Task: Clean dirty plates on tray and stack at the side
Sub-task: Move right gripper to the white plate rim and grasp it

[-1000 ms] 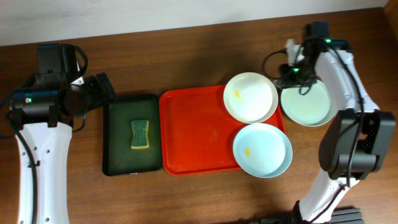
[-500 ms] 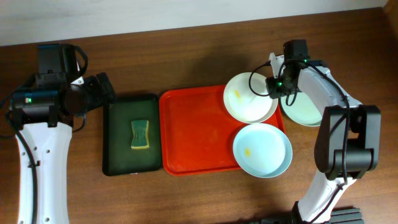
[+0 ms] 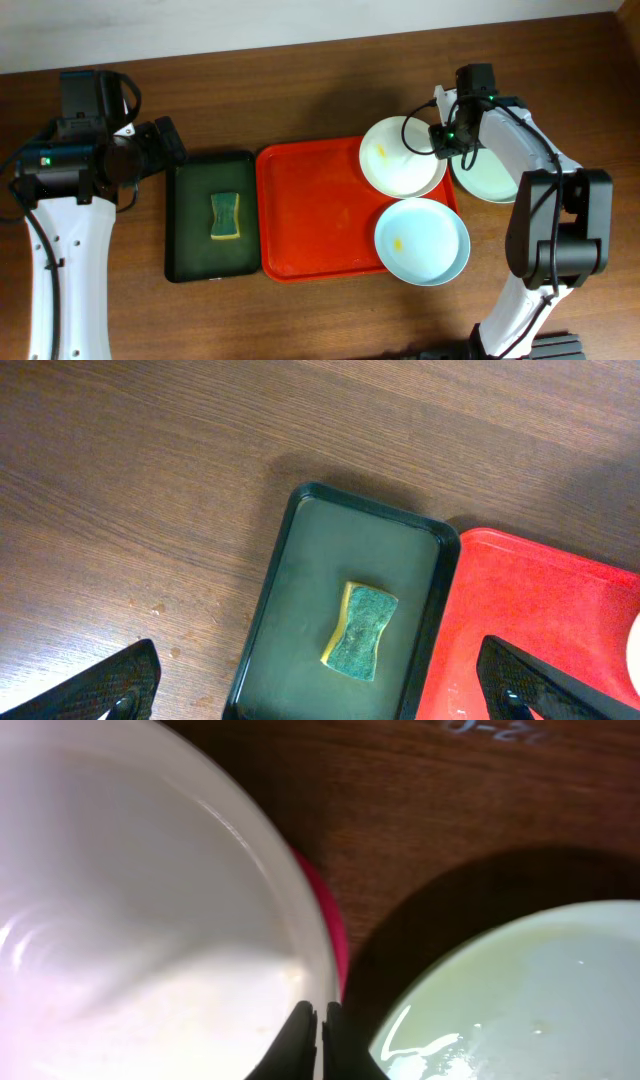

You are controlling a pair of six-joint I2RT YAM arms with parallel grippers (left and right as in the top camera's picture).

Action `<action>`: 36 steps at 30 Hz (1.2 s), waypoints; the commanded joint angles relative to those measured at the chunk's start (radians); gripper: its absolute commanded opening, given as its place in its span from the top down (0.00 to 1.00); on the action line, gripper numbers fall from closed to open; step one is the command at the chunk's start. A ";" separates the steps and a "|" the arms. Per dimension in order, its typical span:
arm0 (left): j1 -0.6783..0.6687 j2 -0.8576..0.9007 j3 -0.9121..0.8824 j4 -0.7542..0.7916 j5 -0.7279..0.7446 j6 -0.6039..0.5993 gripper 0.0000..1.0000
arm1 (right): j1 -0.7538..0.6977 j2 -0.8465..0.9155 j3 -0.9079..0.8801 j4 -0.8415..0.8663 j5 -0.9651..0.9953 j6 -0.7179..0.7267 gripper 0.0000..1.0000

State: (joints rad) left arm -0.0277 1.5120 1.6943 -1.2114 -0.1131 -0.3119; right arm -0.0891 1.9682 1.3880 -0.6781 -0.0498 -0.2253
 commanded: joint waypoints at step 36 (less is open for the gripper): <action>-0.005 -0.002 0.006 0.002 -0.008 -0.013 0.01 | -0.011 0.053 0.069 -0.044 0.010 0.016 0.76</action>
State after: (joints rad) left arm -0.0303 1.5120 1.6943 -1.2114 -0.1131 -0.3119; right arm -0.0978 1.9968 1.4548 -0.7250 -0.0669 -0.2008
